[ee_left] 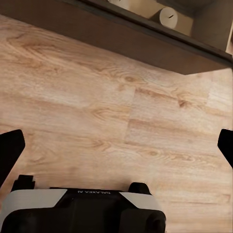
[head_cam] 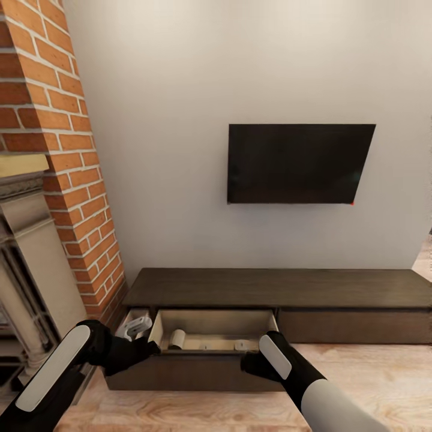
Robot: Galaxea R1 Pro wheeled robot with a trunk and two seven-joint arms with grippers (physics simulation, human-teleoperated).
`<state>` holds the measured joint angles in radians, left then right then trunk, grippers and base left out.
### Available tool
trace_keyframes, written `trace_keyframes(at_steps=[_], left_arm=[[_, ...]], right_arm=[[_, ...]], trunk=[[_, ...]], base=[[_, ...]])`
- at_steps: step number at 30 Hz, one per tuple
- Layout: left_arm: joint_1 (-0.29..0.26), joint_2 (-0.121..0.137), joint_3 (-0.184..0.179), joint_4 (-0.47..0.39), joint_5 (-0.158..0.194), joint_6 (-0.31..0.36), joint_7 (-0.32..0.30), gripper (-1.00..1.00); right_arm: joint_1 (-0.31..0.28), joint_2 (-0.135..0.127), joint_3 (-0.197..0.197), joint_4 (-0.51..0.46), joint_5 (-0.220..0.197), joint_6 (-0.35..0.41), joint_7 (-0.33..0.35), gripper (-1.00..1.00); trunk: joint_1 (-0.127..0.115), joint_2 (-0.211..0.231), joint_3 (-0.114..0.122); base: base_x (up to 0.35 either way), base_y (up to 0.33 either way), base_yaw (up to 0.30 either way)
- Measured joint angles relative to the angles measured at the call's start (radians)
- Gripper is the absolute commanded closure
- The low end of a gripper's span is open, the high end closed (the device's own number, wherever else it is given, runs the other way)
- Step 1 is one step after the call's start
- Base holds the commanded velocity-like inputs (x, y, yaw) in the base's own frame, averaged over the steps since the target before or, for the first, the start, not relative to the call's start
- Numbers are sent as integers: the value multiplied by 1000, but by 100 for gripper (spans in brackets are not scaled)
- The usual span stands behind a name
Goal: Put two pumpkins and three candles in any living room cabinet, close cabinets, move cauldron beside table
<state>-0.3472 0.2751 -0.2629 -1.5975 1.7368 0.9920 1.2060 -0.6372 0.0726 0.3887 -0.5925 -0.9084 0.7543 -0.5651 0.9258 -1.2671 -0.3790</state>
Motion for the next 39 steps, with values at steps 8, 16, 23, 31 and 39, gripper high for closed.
trace_keyframes(at_steps=[8,16,23,31,39], left_arm=[[0,0,0,0,0,0,0,-100],[0,0,0,1,0,0,0,-100],[0,-3,0,1,0,0,0,-100],[0,-4,0,2,0,0,-1,-100],[-1,-5,0,4,-3,-1,-2,-100]], right_arm=[[0,-1,0,-1,1,-4,4,-100],[0,-3,5,-2,3,-13,10,-100],[0,-3,0,-2,3,-11,9,-100],[0,-3,-2,-2,1,-8,8,-100],[0,-5,-1,-1,1,-8,9,-100]], trunk=[[0,0,0],[0,0,0],[0,0,0],[0,0,0],[-1,0,0]], base=[[-329,0,0],[-329,0,0],[-328,0,0],[-329,0,0],[-50,0,0]])
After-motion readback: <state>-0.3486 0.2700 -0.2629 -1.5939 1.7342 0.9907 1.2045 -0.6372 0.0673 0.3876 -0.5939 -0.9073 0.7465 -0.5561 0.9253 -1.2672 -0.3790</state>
